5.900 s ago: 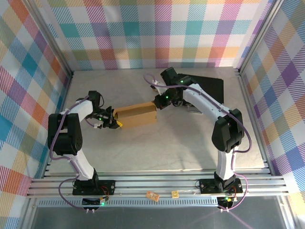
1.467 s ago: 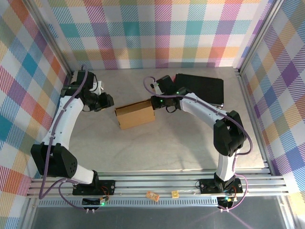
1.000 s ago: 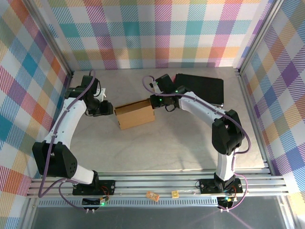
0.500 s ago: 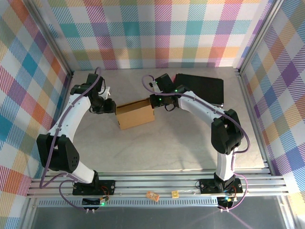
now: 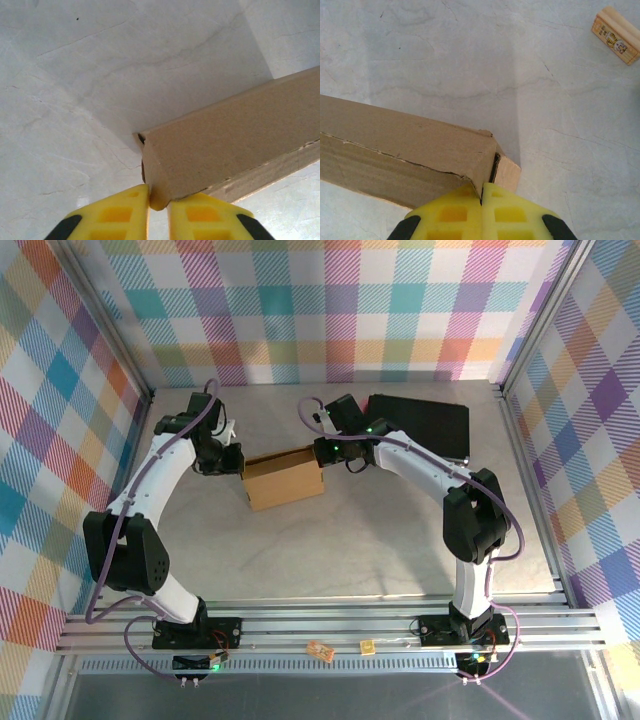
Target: Fold the paper box
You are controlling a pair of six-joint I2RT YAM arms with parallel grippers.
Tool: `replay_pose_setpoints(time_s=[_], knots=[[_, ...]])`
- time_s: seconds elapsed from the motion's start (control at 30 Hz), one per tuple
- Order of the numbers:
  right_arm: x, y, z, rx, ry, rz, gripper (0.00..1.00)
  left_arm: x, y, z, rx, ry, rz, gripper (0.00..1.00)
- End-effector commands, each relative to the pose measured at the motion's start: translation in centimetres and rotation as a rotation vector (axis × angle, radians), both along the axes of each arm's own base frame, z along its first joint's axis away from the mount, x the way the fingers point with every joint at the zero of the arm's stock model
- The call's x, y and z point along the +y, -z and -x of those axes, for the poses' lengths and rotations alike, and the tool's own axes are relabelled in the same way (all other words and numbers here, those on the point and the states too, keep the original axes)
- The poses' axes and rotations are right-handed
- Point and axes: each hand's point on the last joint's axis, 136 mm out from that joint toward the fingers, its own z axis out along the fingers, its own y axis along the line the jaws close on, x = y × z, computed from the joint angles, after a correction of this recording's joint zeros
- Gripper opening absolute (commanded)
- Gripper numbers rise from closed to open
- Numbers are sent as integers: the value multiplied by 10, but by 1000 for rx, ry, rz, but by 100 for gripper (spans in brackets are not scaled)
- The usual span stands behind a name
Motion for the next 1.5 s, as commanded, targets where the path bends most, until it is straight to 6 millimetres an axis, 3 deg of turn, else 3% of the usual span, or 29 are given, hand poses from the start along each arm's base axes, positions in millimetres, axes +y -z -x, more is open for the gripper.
replay_pose_setpoints(time_s=[0.0, 0.2, 0.9, 1.47], knots=[[-8, 42, 22, 140, -30, 91, 0, -4, -9, -8, -39, 7, 0, 12], [-8, 42, 22, 140, -29, 91, 0, -5, -16, -8, -48, -2, 3, 0], [-9, 38, 21, 134, -28, 96, 0, -15, -21, 14, 181, -97, 80, 0], [-11, 34, 20, 135, -24, 114, 0, -33, -33, 10, 294, -168, 195, 0]])
